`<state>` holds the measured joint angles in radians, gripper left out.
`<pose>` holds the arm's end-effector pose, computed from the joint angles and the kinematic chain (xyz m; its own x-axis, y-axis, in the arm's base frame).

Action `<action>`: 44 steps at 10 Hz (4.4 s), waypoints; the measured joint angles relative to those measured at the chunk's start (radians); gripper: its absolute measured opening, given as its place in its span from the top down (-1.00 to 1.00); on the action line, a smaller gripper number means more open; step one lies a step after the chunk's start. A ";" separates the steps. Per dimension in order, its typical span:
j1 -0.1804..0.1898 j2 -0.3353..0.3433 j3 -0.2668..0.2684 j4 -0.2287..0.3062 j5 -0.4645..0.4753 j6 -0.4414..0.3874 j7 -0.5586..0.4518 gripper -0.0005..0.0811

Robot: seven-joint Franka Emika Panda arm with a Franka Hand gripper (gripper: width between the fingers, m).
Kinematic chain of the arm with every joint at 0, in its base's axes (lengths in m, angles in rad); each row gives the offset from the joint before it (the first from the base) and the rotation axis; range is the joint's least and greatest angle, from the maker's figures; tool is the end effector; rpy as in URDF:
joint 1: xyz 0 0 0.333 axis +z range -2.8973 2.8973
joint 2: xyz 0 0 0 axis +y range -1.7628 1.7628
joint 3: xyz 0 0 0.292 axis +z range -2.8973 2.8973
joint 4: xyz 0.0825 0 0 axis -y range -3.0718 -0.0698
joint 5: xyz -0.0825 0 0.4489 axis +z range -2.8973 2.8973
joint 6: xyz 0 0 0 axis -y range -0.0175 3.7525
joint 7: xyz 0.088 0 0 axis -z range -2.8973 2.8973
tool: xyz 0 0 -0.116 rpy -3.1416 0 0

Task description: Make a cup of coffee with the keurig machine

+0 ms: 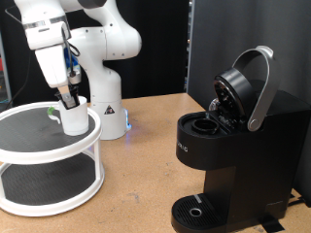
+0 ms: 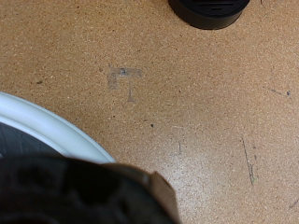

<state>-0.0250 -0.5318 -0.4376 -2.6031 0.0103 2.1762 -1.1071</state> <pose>0.4180 -0.1862 0.3576 0.7568 0.6131 0.2267 0.6372 -0.7693 -0.0463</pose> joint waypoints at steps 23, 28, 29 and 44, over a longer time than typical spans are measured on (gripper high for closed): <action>0.220 0.166 0.176 0.208 0.237 0.021 0.188 -0.18; 0.247 0.185 0.193 0.277 0.235 -0.061 0.078 -0.18; 0.256 0.202 0.194 0.309 0.237 -0.084 0.075 -0.18; 0.260 0.302 0.198 0.423 0.295 -0.123 0.145 -0.18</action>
<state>0.2354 -0.2293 -0.2399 -2.1796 0.3049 2.0536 -0.9617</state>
